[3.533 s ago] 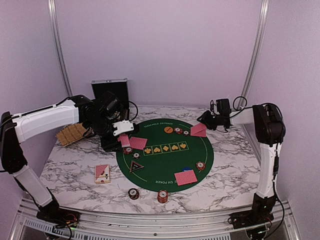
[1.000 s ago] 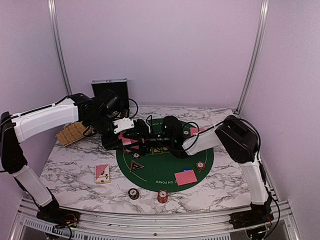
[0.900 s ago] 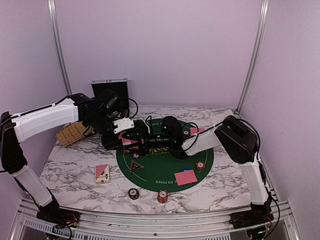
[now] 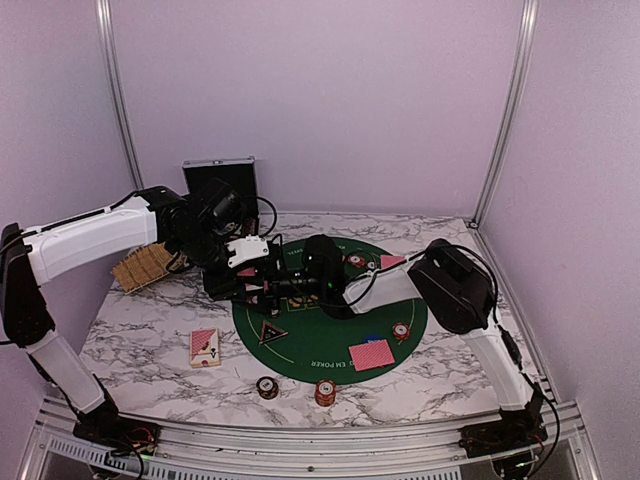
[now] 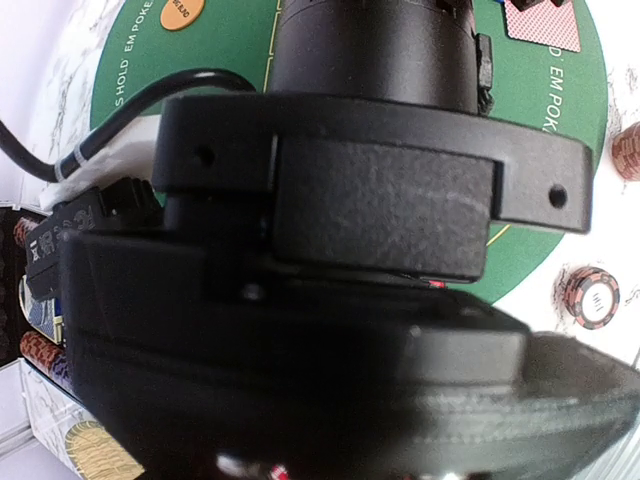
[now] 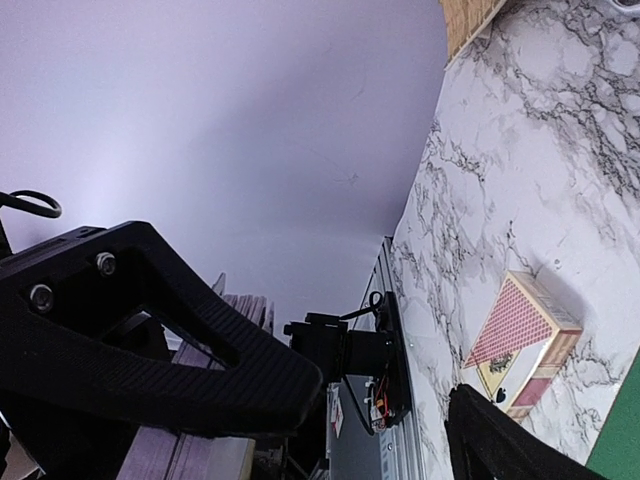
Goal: Distribute texas hold em gaming equipment
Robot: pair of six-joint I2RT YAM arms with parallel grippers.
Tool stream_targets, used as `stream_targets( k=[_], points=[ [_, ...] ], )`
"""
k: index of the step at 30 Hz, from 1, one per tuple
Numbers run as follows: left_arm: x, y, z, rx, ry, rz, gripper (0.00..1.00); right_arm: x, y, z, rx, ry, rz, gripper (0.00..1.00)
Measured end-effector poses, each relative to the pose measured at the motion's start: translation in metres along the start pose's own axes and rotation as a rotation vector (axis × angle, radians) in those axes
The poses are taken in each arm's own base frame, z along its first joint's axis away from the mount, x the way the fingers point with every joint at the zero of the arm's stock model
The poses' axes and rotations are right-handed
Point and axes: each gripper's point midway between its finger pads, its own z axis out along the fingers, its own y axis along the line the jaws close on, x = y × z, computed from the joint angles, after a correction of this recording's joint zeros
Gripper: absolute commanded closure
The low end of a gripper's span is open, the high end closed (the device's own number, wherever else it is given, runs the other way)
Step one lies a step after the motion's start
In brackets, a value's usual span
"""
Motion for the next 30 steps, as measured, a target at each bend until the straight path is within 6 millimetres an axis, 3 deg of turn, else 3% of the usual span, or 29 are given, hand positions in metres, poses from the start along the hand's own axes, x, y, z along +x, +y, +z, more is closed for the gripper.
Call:
stream_targets(
  k=[15, 30],
  points=[
    [0.0, 0.0, 0.0, 0.0, 0.0, 0.001, 1.0, -0.003, 0.0, 0.004, 0.002, 0.004, 0.006, 0.15],
    [0.002, -0.001, 0.005, 0.009, 0.014, 0.0, 1.0, -0.01, -0.009, -0.024, 0.045, -0.076, 0.04, 0.22]
  ],
)
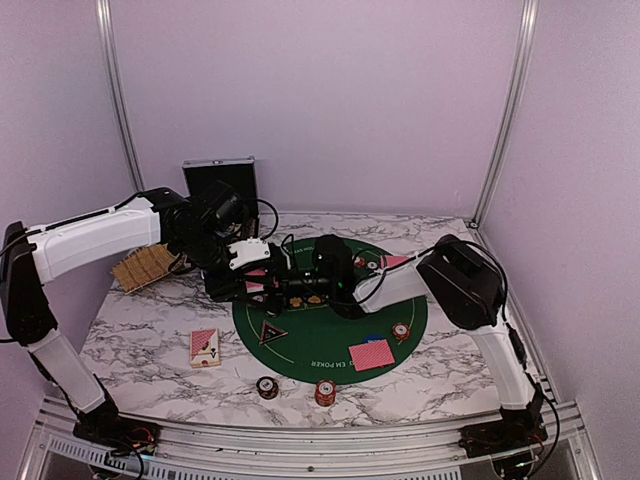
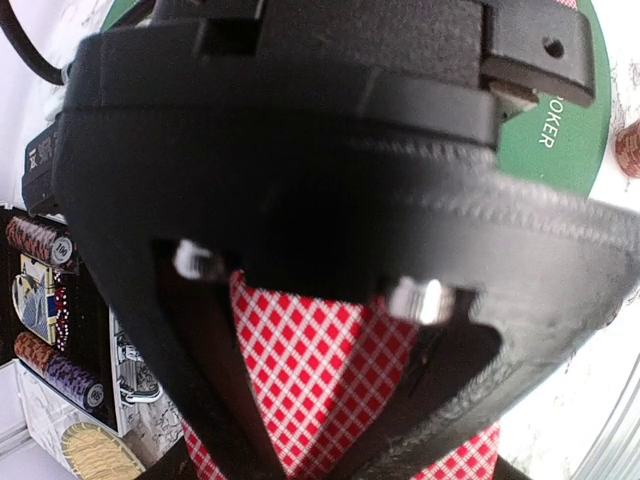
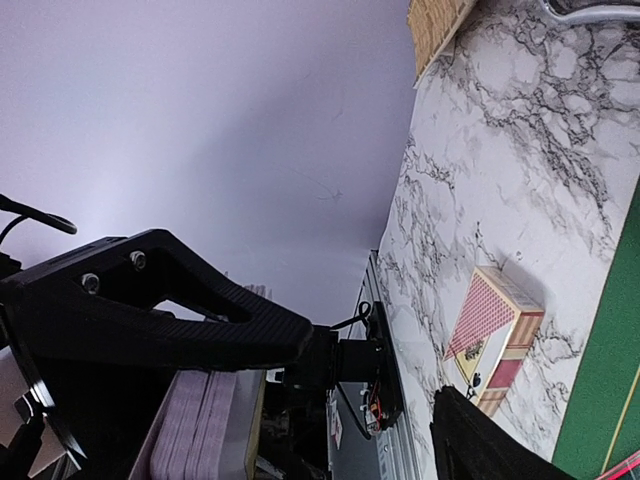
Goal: Distribute texas hold em gaming equipment
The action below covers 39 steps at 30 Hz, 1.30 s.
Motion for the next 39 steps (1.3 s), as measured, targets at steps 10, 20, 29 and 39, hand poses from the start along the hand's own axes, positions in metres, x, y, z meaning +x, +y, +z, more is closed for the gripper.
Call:
stream_targets(
  k=[10, 20, 29, 39],
  points=[
    [0.0, 0.0, 0.0, 0.0, -0.001, 0.0, 1.0, -0.008, 0.004, -0.018, 0.012, -0.035, -0.008, 0.33],
    [0.0, 0.0, 0.0, 0.001, 0.001, 0.0, 1.0, -0.012, 0.007, -0.032, 0.022, -0.057, -0.022, 0.5],
    [0.001, 0.0, 0.0, 0.002, 0.002, 0.0, 1.0, -0.016, 0.016, -0.046, 0.028, -0.078, -0.036, 0.73],
    [0.001, 0.0, 0.0, 0.001, 0.003, 0.0, 1.0, -0.018, 0.025, -0.06, 0.035, -0.096, -0.038, 0.93]
  ],
)
